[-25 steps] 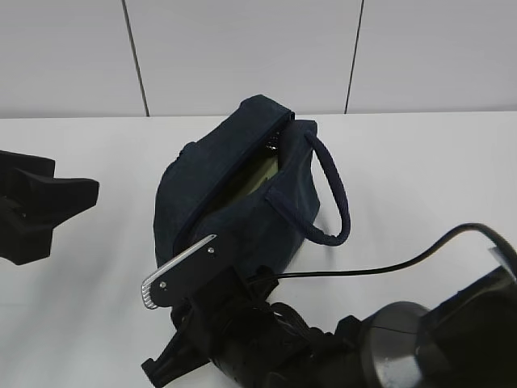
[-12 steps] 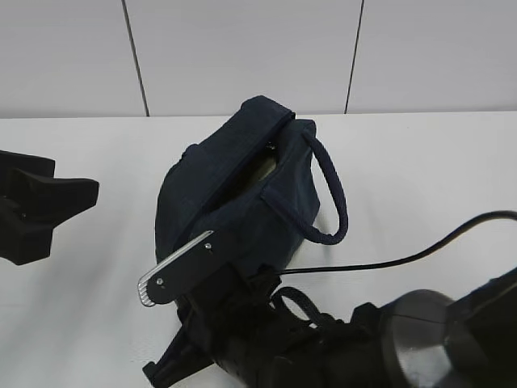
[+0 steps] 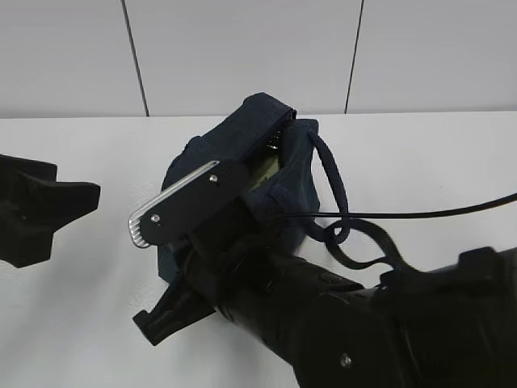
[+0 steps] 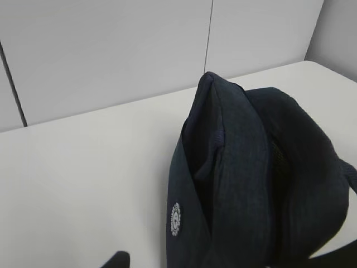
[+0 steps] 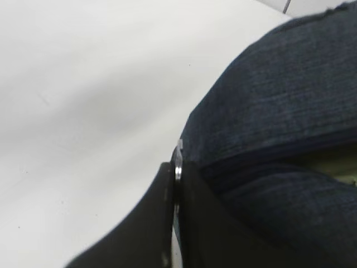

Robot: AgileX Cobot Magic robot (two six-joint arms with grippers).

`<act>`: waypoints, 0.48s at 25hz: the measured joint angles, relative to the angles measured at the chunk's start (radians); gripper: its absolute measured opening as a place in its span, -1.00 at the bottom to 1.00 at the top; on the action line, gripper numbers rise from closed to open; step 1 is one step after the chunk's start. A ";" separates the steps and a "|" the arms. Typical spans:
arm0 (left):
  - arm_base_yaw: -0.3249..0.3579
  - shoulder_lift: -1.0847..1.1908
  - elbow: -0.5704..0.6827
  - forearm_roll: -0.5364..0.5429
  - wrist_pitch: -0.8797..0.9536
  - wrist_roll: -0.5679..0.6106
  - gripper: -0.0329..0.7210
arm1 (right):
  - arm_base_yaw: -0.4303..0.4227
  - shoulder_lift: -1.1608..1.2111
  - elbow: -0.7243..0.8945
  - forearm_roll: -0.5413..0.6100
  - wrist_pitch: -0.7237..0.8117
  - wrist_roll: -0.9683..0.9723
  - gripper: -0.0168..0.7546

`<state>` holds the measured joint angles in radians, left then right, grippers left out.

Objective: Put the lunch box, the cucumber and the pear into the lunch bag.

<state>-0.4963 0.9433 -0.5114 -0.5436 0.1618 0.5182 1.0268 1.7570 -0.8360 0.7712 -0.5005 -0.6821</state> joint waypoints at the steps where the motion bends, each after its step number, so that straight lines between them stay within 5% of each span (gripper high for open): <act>1: 0.001 0.003 0.000 -0.019 0.015 0.000 0.06 | 0.000 -0.007 0.000 0.020 0.002 -0.022 -0.96; 12: 0.023 0.057 -0.025 -0.087 0.176 0.005 -0.08 | 0.000 -0.064 -0.049 0.189 0.004 -0.253 -0.96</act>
<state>-0.4738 0.9998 -0.5364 -0.6303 0.3373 0.5228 1.0268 1.6929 -0.8845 0.9600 -0.4967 -0.9350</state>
